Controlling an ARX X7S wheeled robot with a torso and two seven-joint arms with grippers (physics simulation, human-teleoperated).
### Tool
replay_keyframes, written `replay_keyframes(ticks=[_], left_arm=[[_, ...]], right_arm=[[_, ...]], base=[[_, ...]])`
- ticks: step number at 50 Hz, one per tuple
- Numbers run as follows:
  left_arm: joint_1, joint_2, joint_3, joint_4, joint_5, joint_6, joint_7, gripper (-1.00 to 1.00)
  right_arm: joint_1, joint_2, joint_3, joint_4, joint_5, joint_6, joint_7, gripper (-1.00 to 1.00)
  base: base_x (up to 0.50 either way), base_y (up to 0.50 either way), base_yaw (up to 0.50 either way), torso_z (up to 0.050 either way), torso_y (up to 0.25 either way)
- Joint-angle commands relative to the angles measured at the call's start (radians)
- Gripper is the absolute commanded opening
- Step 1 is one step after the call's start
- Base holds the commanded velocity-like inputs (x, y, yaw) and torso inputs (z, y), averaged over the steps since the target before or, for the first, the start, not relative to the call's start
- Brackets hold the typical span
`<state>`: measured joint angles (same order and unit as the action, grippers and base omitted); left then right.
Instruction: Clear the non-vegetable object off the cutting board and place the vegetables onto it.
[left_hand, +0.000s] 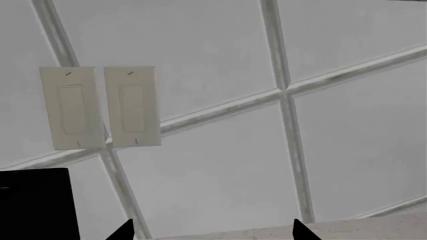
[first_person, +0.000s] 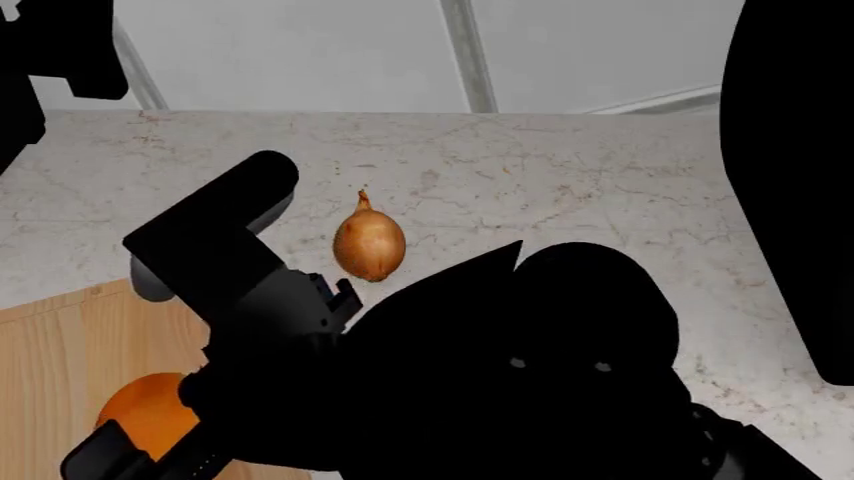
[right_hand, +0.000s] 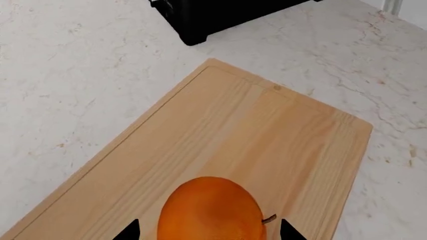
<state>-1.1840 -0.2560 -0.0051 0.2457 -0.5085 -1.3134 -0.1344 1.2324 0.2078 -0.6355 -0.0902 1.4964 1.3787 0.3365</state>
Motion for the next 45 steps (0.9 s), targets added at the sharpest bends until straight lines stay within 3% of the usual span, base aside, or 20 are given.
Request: replay_keyframes(ticks=[1,29,30,45], left_arm=[[0.003,-0.003,-0.002,0.000,-0.006,0.003,-0.003,1.00],[0.015,-0.010,-0.008,-0.013,-0.019,0.023,-0.009,1.00],[0.014,-0.011,-0.010,-0.011,-0.020,0.020,-0.010,1.00],[0.012,-0.010,-0.022,0.009,-0.037,0.002,-0.022,1.00]], right_arm=[[-0.015,0.000,-0.042,0.026,-0.039,-0.028,-0.054,1.00],[-0.069,0.022,-0.128,0.038,-0.081,-0.056,-0.101,1.00],[-0.067,0.024,-0.127,0.032,-0.081,-0.058,-0.095,-1.00],[0.027,0.048,-0.085,-0.023,0.048,0.005,0.040,-1.00]], base=[[0.00,0.00,0.00,0.000,0.000],[0.00,0.00,0.00,0.000,0.000],[0.00,0.00,0.00,0.000,0.000],[0.00,0.00,0.00,0.000,0.000]])
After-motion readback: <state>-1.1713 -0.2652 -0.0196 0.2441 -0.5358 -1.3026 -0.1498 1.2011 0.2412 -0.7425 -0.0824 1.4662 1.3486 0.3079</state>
